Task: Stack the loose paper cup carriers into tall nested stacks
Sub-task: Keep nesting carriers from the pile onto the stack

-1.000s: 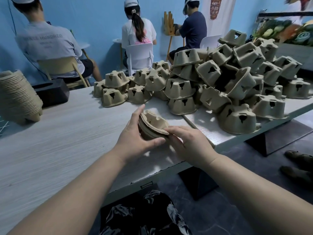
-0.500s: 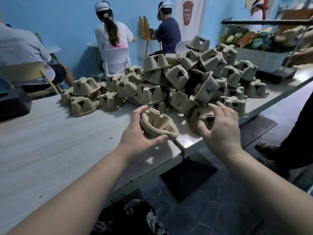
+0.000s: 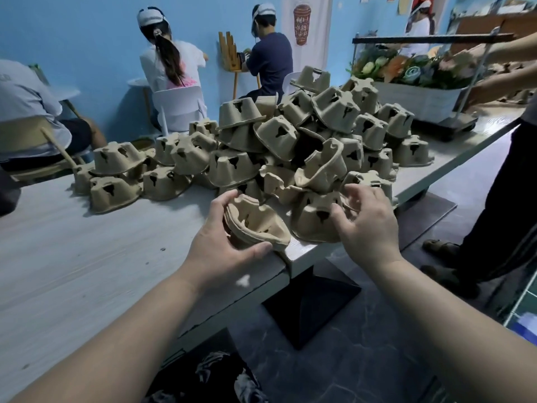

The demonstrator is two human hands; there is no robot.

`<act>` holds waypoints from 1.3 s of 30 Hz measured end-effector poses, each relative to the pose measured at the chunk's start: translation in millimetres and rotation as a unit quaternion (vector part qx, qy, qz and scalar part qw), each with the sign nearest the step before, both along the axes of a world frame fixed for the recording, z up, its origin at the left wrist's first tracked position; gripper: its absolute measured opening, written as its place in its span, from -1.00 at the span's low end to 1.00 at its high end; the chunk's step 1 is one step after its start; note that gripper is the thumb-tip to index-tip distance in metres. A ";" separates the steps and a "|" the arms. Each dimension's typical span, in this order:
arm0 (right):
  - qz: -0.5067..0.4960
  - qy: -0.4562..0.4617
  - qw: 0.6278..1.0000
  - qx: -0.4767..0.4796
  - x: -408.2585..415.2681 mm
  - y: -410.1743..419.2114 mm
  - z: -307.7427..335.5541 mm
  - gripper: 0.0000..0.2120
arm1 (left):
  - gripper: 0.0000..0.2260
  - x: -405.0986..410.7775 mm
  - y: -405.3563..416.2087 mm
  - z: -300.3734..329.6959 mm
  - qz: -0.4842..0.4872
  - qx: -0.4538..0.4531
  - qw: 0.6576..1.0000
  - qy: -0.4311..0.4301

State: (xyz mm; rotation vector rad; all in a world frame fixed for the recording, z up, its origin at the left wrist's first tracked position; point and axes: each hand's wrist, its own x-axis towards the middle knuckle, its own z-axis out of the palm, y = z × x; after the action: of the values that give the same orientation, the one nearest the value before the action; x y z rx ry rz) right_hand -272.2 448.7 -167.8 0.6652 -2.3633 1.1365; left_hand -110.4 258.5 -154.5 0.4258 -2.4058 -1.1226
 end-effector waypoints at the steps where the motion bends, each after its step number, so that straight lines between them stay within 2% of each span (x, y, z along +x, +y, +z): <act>1: -0.010 0.009 1.000 -0.005 -1.7 2.1 0.7 -0.62 | -0.13 -0.6 0.8 0.5 0.000 0.003 1.000 0.001; 4: -0.005 0.026 1.000 -0.003 -3.7 2.1 9.9 -0.54 | -0.11 -3.6 3.2 1.1 -0.004 0.001 1.000 0.006; 8: 0.016 0.011 0.997 0.070 -18.8 -12.0 34.6 -0.42 | -0.11 -9.8 6.6 4.5 -0.009 -0.002 1.000 0.009; 14: 0.034 0.007 0.992 0.123 -37.6 -26.8 46.2 -0.55 | -0.12 -10.1 2.4 7.2 -0.002 -0.011 1.000 0.012; 19: -0.001 0.065 0.993 0.097 -39.2 -27.9 49.1 -0.75 | -0.15 -5.3 -3.0 7.6 0.005 -0.011 1.000 0.019; 23: -0.015 0.092 0.995 0.042 -35.4 -23.7 51.4 -0.79 | -0.19 -1.9 -4.2 7.7 0.001 -0.003 1.000 0.030; 28: 0.035 0.117 0.991 -0.058 -18.4 -23.2 53.9 -0.78 | -0.20 4.6 -1.5 9.7 0.002 0.011 0.999 0.032; 31: 0.087 0.145 0.982 -0.079 4.9 -28.4 49.1 -0.75 | -0.06 8.2 -2.3 11.1 0.000 0.032 0.999 0.029; 35: 0.148 0.169 0.972 -0.065 28.9 -40.2 28.4 -0.69 | 0.12 10.4 -6.5 10.0 0.009 0.053 0.998 0.018; 39: 0.158 0.214 0.964 -0.012 36.2 -46.0 12.2 -0.72 | 0.13 13.5 -10.3 8.7 0.010 0.065 0.998 0.013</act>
State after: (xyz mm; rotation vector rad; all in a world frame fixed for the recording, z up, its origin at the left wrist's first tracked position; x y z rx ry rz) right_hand -236.1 402.8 -155.6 1.1814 -1.9187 1.0159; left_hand -96.8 248.2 -145.8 0.4738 -2.3086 -1.2720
